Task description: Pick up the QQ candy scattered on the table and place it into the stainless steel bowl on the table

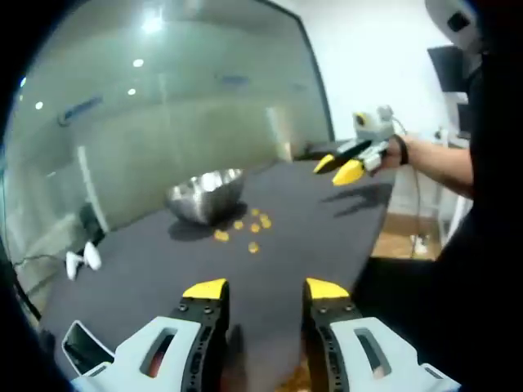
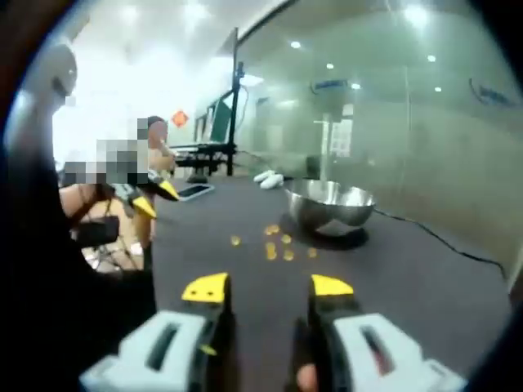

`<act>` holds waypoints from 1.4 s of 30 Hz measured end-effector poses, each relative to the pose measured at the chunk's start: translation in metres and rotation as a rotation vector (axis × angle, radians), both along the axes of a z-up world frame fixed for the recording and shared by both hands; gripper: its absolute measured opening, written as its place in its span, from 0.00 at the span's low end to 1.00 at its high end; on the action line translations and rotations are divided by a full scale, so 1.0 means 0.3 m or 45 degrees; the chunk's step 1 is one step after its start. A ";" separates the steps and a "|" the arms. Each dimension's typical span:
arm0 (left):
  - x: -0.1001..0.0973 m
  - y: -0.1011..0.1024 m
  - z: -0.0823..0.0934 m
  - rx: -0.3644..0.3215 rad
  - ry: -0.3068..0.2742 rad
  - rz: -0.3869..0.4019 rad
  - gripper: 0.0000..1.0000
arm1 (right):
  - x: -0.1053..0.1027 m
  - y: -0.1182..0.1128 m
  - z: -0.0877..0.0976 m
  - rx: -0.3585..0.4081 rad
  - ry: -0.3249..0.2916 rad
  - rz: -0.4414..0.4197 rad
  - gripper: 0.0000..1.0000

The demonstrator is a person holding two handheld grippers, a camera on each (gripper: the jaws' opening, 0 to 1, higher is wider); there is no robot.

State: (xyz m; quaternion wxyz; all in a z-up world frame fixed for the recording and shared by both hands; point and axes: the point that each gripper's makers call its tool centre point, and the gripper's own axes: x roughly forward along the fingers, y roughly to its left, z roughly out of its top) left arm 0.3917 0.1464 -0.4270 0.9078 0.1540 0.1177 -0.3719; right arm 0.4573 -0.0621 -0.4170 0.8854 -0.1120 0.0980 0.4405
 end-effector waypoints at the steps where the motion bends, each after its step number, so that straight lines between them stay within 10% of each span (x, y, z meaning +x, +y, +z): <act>1: 0.000 -0.001 0.000 0.004 0.000 0.000 0.38 | -0.001 -0.002 -0.003 -0.006 -0.004 0.002 0.38; 42: 0.021 0.006 -0.020 -0.025 -0.042 0.008 0.36 | 0.013 0.016 -0.023 -0.030 0.017 -0.067 0.34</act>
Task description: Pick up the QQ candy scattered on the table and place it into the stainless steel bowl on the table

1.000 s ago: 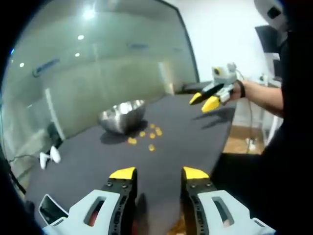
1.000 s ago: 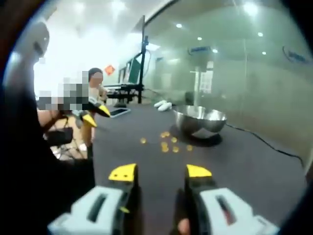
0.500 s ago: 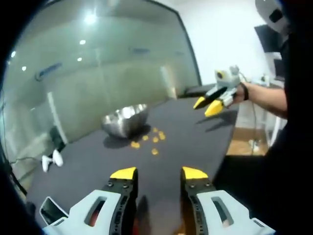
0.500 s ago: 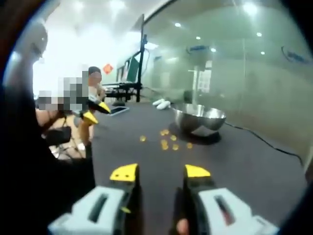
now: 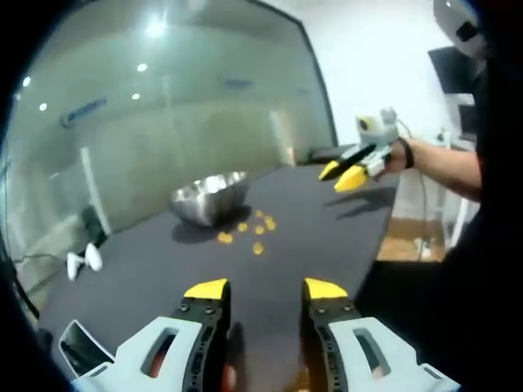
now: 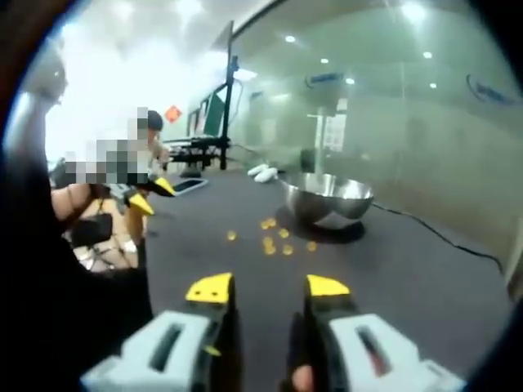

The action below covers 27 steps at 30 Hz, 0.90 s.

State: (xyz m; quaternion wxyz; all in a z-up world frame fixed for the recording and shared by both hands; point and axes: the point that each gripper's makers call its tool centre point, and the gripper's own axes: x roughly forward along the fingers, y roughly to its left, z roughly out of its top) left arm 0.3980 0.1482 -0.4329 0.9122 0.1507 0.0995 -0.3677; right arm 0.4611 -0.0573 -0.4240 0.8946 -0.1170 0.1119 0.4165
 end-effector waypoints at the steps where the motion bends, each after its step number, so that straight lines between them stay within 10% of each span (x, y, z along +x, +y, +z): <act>1: 0.002 -0.001 -0.003 0.004 0.000 0.000 0.36 | 0.001 0.002 0.001 0.002 -0.001 0.000 0.34; 12: 0.016 0.002 0.003 -0.027 0.004 0.010 0.36 | 0.016 0.061 -0.024 -0.026 0.025 0.055 0.33; 27: 0.000 0.020 -0.011 -0.027 0.018 0.028 0.37 | 0.067 0.332 -0.063 -0.081 0.021 0.298 0.31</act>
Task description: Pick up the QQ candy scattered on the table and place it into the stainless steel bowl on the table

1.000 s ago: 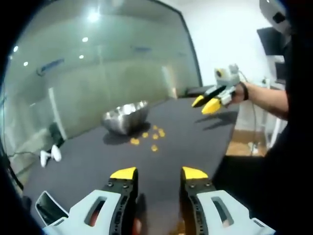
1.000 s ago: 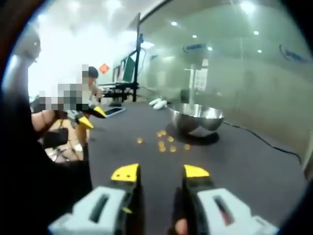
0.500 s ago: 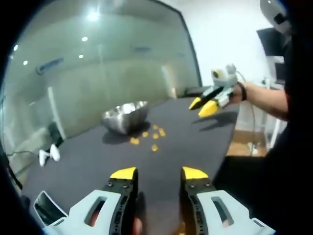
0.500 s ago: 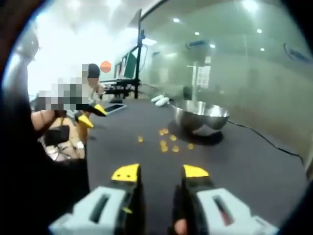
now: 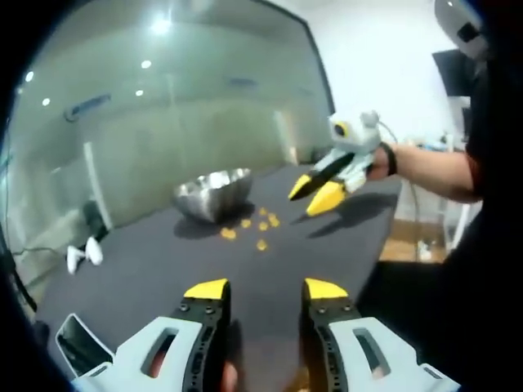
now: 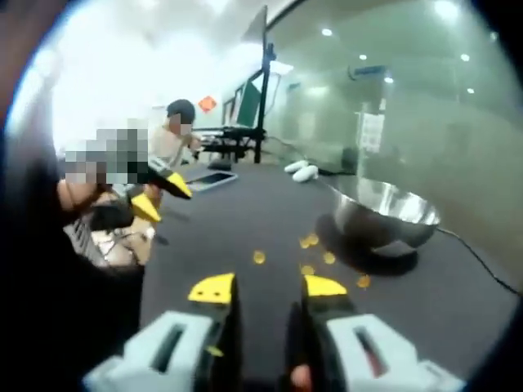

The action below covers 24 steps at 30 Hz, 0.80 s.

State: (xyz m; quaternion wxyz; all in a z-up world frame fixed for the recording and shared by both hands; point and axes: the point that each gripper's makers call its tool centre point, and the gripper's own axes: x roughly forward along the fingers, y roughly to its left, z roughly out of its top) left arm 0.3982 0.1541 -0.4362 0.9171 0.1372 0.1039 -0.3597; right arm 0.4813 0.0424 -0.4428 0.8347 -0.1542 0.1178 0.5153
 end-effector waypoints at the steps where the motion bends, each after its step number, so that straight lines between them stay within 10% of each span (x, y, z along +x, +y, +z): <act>1: -0.002 0.001 -0.001 -0.002 0.002 0.002 0.37 | 0.005 0.016 -0.003 0.001 0.000 0.014 0.31; 24: -0.023 0.067 -0.002 0.044 0.000 0.053 0.36 | 0.060 0.213 -0.110 0.027 0.135 0.130 0.26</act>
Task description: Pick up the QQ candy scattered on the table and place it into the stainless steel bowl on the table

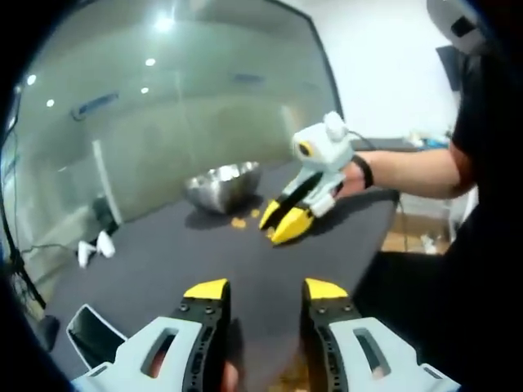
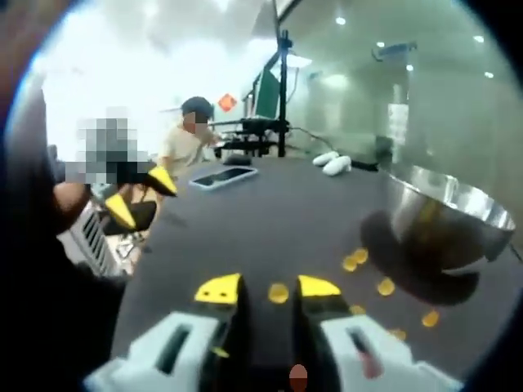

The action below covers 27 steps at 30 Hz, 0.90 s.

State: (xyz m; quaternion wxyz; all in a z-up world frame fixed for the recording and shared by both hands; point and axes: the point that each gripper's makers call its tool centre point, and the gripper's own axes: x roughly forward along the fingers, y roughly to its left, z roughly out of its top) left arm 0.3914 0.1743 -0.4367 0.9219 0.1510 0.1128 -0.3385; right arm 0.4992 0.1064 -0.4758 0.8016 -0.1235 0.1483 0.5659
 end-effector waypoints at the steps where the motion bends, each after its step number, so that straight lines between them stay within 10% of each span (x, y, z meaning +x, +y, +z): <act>1: 0.001 0.003 0.001 -0.001 -0.002 0.005 0.36 | 0.004 0.001 -0.003 0.003 0.006 0.001 0.25; 27: 0.000 -0.016 -0.010 0.009 0.013 -0.027 0.37 | 0.025 -0.036 0.046 0.058 -0.031 -0.089 0.09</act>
